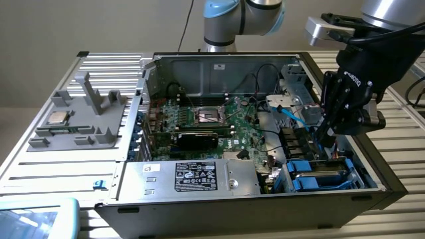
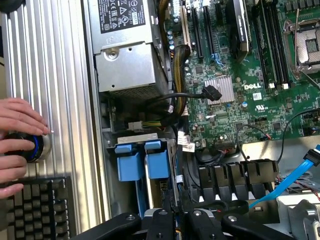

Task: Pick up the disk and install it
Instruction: 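Insert the first disk wire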

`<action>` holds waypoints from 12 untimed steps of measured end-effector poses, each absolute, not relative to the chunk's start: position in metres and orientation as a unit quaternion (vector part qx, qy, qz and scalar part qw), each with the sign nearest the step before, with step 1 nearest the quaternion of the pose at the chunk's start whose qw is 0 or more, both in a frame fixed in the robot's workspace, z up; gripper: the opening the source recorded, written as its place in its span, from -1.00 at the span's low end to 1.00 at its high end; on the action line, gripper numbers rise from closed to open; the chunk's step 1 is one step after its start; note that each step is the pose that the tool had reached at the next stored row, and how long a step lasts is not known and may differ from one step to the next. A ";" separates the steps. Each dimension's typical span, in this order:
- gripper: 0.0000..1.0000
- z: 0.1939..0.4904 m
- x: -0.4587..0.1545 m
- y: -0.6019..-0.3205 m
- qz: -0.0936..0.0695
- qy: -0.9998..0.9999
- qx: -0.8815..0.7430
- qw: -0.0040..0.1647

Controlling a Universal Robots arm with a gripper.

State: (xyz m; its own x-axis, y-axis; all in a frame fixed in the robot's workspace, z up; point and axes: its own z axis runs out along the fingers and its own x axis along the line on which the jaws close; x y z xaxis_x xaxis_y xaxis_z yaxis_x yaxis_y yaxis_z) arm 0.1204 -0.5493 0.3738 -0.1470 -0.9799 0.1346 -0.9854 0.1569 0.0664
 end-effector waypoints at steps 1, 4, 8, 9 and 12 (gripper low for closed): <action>-0.69 0.374 0.120 -0.550 0.018 -0.757 0.649 0.072; -0.69 0.374 0.120 -0.553 0.012 -0.757 0.650 0.067; -0.69 0.374 0.119 -0.557 0.005 -0.757 0.650 0.060; -0.69 0.374 0.119 -0.558 0.001 -0.757 0.651 0.057; -0.69 0.374 0.118 -0.562 -0.014 -0.757 0.651 0.045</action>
State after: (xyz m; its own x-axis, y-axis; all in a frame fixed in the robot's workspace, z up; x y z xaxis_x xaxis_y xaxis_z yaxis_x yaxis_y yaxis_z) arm 0.1182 -0.5624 0.3738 -0.1471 -0.9879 0.0500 -0.9854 0.1508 0.0787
